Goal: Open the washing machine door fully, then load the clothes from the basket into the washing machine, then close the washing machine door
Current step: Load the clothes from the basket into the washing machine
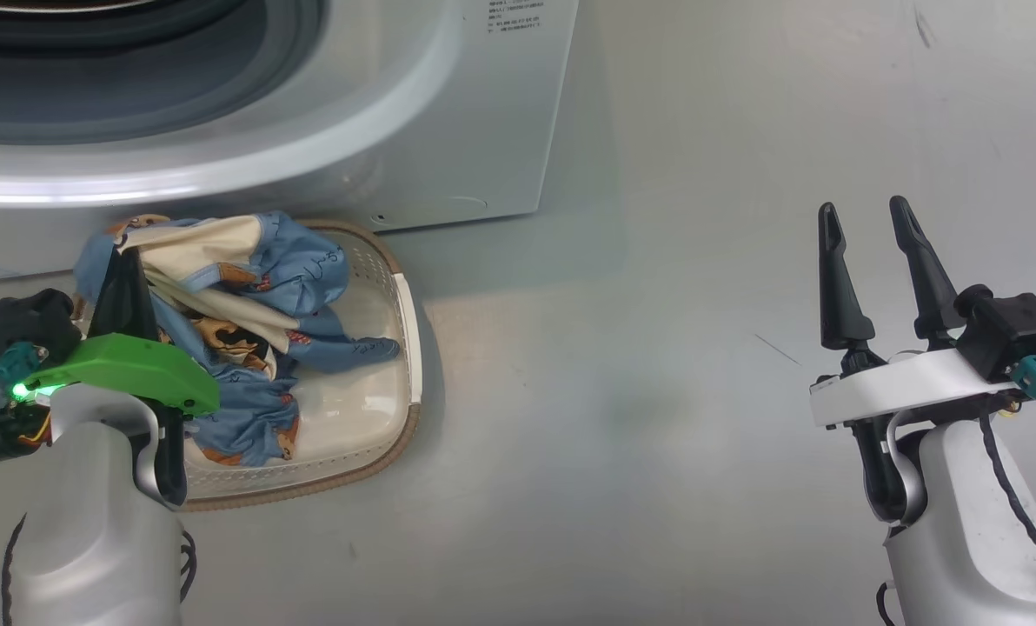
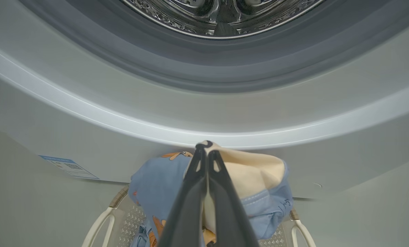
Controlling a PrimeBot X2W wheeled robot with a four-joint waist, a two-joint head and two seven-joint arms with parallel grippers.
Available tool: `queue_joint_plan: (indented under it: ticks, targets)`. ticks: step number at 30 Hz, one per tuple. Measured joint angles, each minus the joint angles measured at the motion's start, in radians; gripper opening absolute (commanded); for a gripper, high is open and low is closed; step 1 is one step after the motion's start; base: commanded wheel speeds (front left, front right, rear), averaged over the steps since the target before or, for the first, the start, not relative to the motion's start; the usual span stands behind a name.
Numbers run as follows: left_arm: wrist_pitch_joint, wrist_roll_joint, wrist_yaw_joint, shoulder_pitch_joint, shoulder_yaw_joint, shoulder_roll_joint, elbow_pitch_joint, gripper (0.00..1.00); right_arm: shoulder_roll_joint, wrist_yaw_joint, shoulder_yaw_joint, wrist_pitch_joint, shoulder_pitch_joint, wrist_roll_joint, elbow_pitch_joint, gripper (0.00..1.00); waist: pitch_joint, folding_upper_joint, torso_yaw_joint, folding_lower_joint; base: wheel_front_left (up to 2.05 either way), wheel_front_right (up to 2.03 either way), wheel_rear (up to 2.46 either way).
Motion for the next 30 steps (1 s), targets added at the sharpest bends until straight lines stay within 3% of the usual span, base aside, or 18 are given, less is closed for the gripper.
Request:
queue_joint_plan:
  ticks: [20, 30]
  targets:
    - [0.0, 0.017, -0.047, 0.218, -0.031, -0.011, -0.313, 0.0, 0.001, 0.003, -0.033, 0.0, 0.117, -0.008, 0.029, 1.0, -0.252, 0.0, 0.047, 0.0, 0.0, 0.0, 0.0]
    - [0.0, 0.007, -0.051, 0.365, -0.048, -0.01, -0.384, 0.0, 0.002, 0.004, -0.029, 0.0, 0.184, -0.014, 0.036, 1.0, -0.378, 0.0, 0.06, 0.0, 0.0, 0.0, 0.0]
